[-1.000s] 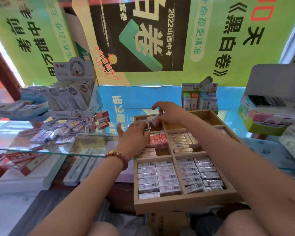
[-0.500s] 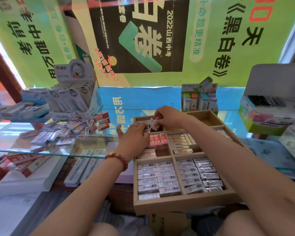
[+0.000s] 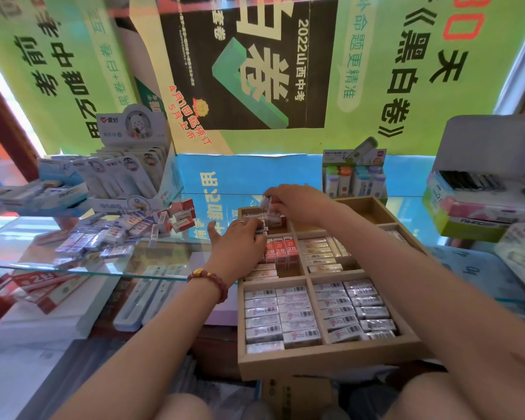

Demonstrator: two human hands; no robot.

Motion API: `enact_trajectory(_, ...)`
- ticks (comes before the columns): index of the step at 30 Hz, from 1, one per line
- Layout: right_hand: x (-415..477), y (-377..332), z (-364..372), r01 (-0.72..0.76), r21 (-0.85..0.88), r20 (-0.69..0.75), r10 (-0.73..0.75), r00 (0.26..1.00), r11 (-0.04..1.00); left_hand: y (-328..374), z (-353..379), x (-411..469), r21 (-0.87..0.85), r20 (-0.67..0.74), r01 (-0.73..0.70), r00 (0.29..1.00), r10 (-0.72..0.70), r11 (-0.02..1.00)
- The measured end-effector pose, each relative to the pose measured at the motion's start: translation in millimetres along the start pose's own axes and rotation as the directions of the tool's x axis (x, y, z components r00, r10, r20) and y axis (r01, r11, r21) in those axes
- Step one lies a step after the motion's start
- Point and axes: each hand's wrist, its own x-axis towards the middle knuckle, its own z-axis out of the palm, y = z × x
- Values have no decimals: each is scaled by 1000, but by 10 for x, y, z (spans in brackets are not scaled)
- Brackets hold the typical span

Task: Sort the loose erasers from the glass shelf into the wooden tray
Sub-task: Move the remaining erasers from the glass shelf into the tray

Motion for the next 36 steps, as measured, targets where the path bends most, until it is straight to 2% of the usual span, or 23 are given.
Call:
enact_trajectory(2,17,-37,-29,27,-108,-9,-28,1000,994,1,-3,-2,-1,-2,1,1000,-1,1000)
enact_trajectory(6,-4,-71,47,32,-186,108,-12,994,982,-3,-9,-8,-4,6,3,1000,-3,1000)
enact_trajectory(22,26,-200,64,-2,-242,93,26,995,970,-25,17,6,-5,-5,-9,1000,9,1000)
enact_trajectory(25,-4,-150,118,-22,-176,54,32,998,984,-17,12,9,-4,-1,-11,1000,11,1000)
enact_trajectory(32,-21,-52,236,33,-104,4,-33,999,994,-11,5,-5,2,14,-17,1000,17,1000)
enact_trajectory(36,-68,-6,159,-10,93,-11,11,1000,996,-8,-8,10,47,58,-45,997,42,998)
